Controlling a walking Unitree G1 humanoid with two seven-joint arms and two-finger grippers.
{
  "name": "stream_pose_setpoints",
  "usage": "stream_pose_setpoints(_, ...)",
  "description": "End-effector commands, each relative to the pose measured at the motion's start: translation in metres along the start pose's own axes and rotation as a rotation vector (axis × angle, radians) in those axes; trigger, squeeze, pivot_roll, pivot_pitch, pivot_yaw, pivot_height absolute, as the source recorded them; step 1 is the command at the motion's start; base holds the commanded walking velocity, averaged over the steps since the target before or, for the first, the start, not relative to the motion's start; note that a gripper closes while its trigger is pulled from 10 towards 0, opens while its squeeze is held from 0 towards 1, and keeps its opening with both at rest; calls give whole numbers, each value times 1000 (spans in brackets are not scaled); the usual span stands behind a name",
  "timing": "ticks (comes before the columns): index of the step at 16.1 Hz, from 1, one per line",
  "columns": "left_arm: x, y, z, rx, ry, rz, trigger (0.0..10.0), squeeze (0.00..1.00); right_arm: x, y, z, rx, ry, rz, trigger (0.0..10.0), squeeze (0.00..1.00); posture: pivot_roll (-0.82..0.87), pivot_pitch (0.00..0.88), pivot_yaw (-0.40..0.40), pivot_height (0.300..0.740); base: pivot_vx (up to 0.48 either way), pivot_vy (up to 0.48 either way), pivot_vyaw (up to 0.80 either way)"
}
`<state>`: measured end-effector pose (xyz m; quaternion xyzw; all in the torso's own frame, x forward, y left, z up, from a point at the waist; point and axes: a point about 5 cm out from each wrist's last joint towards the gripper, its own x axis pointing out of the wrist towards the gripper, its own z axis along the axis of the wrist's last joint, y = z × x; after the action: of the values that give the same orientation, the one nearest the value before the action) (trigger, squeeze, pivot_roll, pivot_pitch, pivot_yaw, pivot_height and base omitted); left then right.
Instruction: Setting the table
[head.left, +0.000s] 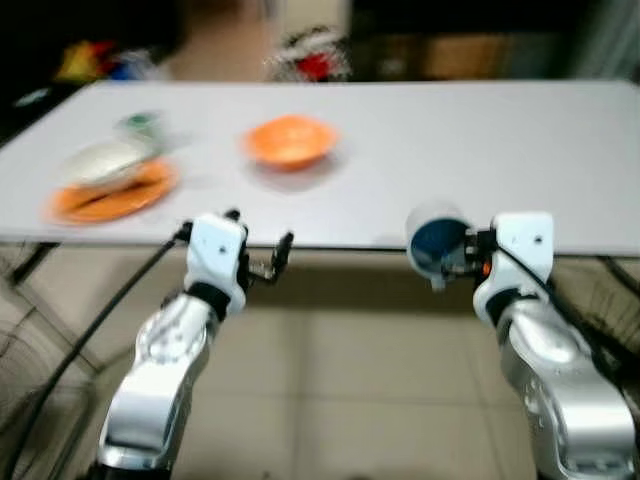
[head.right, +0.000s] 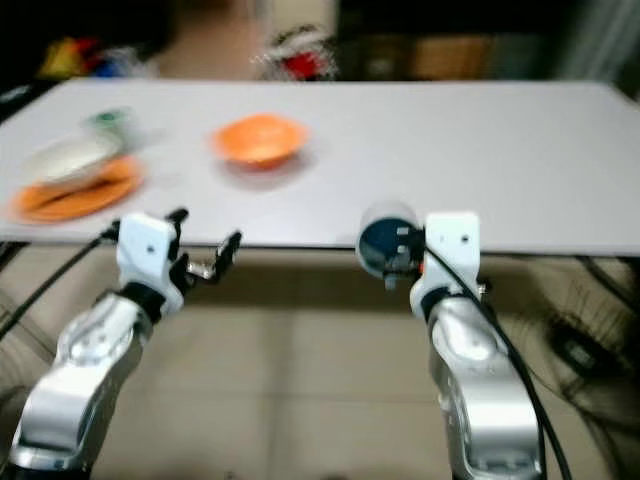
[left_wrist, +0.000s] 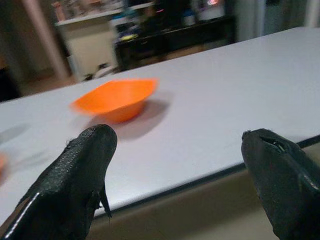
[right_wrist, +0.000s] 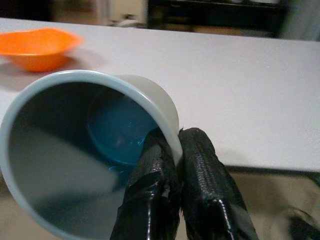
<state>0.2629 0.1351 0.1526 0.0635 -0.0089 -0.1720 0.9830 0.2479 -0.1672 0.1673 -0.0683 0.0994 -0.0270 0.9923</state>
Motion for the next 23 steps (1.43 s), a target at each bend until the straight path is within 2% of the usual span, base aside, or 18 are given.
stream_pose_setpoints(1,2,-5,4,0,-16,-25,10000,0,0,-5,6,4,-29,-23,10000,0,52,0,64,740,304,0,0)
stream_pose_setpoints(6,3,-1,5,3,-19,-6,10000,0,5,-9,9,12,-39,1,10000,0,61,0,59,740,302,0,0)
stream_pose_setpoints(9,1,1,5,4,-16,17,10000,0,7,-2,16,43,-69,96,10000,0,73,0,49,740,301,0,0)
stream_pose_setpoints(11,0,3,5,5,-18,22,10000,0,9,3,19,-25,-79,129,10000,0,80,0,45,740,302,0,400)
stream_pose_setpoints(13,-1,3,6,6,-19,25,10000,0,11,3,19,-15,-79,117,10000,0,84,0,45,740,302,0,800)
stream_pose_setpoints(16,-1,3,6,6,-17,26,10000,0,12,-1,18,19,-80,101,10000,0,83,0,46,740,304,0,0)
stream_pose_setpoints(23,1,2,6,6,-19,19,10000,0,14,3,15,14,-62,133,10000,0,82,0,51,740,303,0,0)
